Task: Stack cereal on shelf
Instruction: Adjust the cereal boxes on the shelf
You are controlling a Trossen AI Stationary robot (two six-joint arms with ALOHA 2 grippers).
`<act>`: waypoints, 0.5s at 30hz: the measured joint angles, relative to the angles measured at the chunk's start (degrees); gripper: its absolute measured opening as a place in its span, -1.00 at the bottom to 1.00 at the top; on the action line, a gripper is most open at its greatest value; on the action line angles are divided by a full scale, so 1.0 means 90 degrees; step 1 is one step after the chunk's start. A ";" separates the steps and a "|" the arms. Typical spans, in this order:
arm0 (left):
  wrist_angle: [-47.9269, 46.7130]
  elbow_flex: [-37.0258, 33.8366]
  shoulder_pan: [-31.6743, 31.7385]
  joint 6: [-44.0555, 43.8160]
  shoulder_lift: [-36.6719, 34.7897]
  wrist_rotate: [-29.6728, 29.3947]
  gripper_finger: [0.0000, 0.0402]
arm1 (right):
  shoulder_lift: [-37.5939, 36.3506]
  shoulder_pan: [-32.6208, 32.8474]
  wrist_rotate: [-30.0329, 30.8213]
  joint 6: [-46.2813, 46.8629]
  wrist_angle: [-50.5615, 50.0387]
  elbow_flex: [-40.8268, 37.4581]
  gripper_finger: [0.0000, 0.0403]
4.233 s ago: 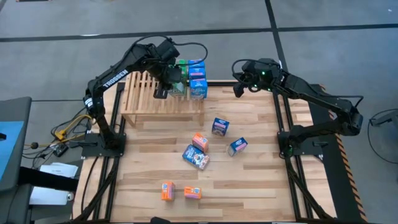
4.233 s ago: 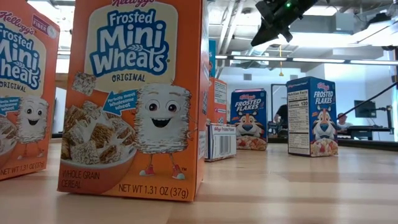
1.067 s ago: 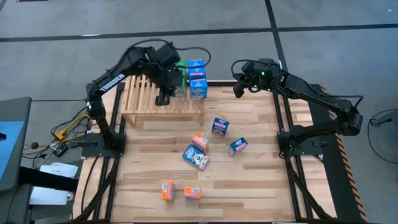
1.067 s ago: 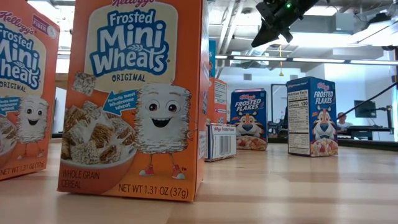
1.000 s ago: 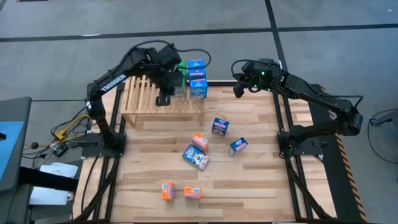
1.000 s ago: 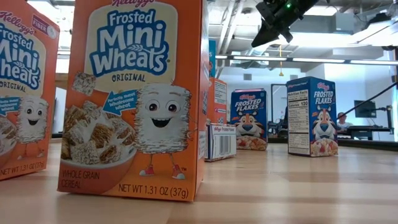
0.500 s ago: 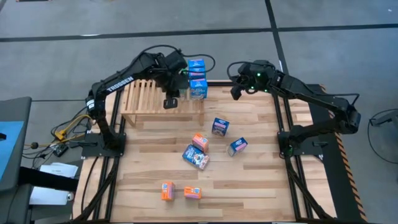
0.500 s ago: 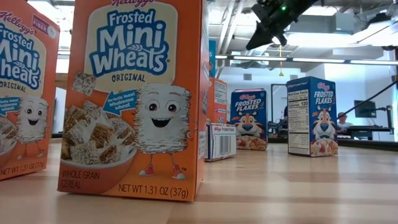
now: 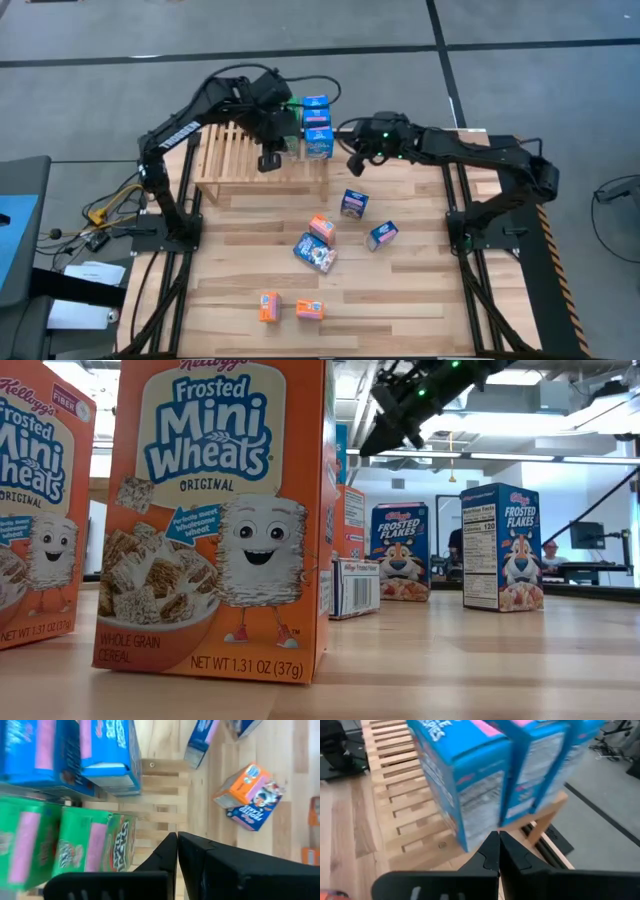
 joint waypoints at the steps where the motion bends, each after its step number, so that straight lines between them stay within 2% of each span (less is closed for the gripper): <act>1: -0.0025 0.0195 -0.0025 -0.0043 -0.0025 -0.0054 -1.00 | 0.0082 0.0042 -0.0005 -0.0001 0.0123 0.0000 -0.92; 5: 0.0059 0.0852 -0.0095 -0.0230 -0.0245 -0.0251 -1.00 | 0.0405 0.0193 -0.0175 -0.0003 0.0601 0.0002 -0.92; 9: 0.0638 0.0509 -0.0108 -0.0421 -0.0812 -0.0517 -1.00 | 0.0623 0.0300 -0.0178 -0.0002 0.0822 0.0000 -0.92; 15: 0.0630 0.0509 -0.0106 -0.0740 -0.1147 -0.0816 -1.00 | 0.0718 0.0278 -0.0192 0.0041 0.0989 0.0000 -0.92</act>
